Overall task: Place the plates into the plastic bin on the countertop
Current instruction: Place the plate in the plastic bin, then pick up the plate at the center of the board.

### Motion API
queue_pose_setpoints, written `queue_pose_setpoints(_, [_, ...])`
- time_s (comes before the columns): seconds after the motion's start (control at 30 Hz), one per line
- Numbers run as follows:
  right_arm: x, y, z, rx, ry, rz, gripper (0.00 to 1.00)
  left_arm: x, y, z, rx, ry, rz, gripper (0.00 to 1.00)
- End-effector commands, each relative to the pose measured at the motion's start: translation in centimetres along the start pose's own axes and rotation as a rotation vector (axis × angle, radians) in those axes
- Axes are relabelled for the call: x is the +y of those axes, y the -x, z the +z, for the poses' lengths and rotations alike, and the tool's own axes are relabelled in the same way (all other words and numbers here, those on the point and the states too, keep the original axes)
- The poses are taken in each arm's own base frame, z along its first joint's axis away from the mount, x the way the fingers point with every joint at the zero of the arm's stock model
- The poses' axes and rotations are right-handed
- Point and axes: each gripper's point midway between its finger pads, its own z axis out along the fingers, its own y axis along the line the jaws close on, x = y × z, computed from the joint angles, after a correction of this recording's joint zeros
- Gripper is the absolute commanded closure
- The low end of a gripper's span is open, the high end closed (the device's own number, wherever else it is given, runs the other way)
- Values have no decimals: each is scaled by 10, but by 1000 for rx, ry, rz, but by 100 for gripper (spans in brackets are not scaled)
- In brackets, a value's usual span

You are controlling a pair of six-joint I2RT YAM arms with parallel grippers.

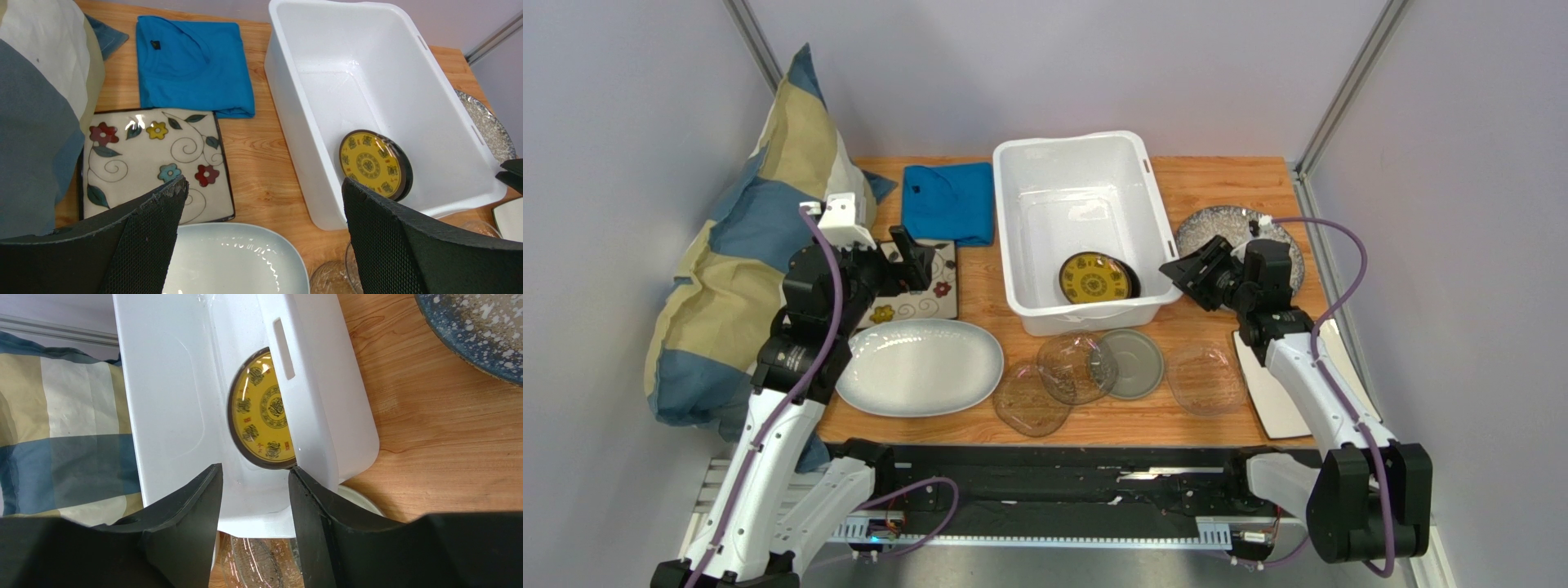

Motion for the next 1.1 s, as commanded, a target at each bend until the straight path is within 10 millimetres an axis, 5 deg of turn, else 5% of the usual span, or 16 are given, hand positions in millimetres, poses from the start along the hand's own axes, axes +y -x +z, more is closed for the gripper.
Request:
queue_pose_setpoints(0.0, [-13,2,-9,-19,-77,-46,49,-4,7,-1,-25,-17,-3,1])
queue_pose_setpoints(0.3, [4,3,-44,-63,-31,-109,48,-5,7,-1,-23,-23,-4,1])
queue_pose_setpoints(0.6, [2,-18,-73,-50,-1,-131,48,-6,6,0,-18,-24,-7,1])
queue_pose_setpoints(1.07, [-32,-110,-46,159,19,-150,48,-3,4,2,-11,-10,-4,1])
